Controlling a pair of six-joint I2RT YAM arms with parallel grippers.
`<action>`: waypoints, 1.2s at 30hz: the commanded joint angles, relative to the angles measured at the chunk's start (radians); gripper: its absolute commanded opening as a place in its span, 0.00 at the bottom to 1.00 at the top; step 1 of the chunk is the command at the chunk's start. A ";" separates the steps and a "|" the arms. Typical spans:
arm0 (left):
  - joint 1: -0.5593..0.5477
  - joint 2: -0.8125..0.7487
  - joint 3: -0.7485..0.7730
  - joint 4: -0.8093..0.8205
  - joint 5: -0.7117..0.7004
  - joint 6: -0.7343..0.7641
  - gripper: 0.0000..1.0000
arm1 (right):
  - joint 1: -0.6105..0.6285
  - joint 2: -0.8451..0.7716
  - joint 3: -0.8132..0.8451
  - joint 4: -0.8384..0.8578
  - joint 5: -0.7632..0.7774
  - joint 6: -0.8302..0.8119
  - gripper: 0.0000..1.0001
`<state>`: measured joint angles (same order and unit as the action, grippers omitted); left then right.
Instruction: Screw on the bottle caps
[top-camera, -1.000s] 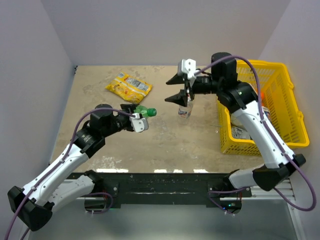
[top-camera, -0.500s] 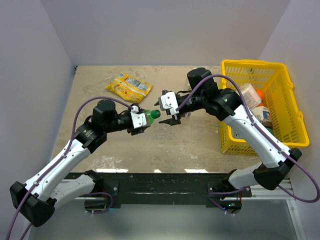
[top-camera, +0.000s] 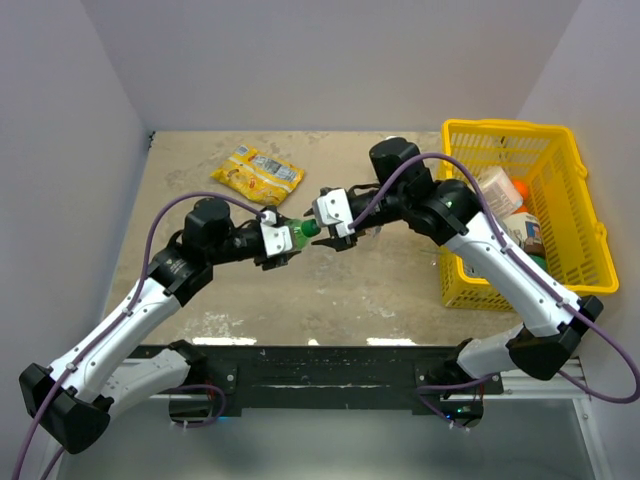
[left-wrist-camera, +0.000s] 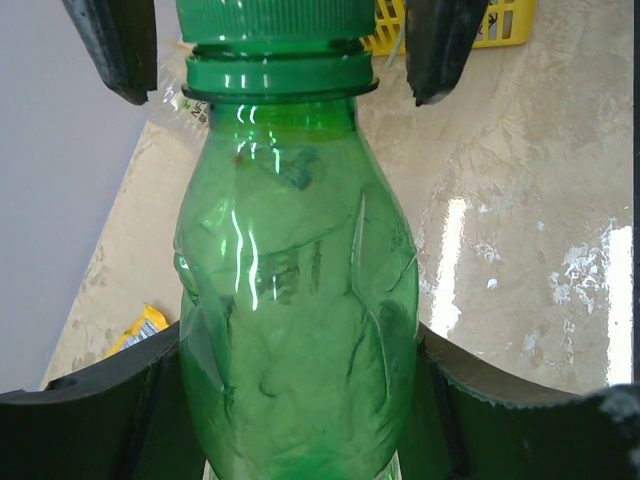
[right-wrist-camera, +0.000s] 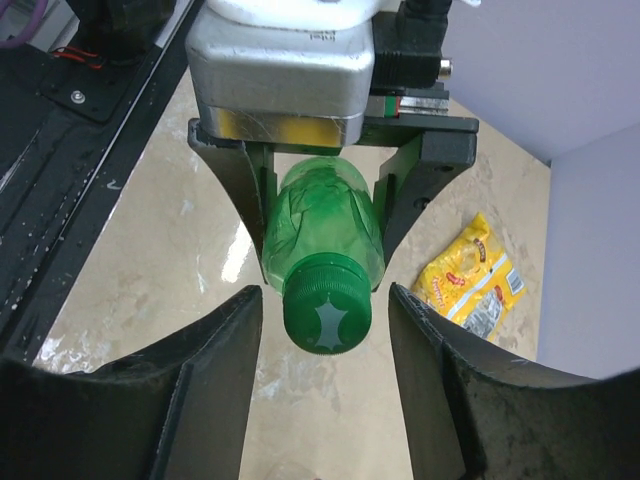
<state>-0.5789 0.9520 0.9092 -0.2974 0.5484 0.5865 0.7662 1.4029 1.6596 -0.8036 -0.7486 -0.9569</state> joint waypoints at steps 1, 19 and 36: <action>0.007 -0.001 0.043 0.030 0.025 -0.005 0.00 | 0.015 -0.013 0.011 0.032 -0.001 -0.013 0.53; 0.011 -0.027 -0.038 0.221 -0.234 0.013 0.00 | 0.004 0.070 -0.001 0.345 0.095 0.832 0.00; 0.011 -0.114 -0.009 -0.075 -0.182 0.049 1.00 | -0.004 0.093 0.117 -0.080 0.320 0.655 0.00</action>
<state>-0.5652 0.8997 0.8619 -0.2352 0.3489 0.5804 0.7639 1.5360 1.7653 -0.6952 -0.5396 -0.2222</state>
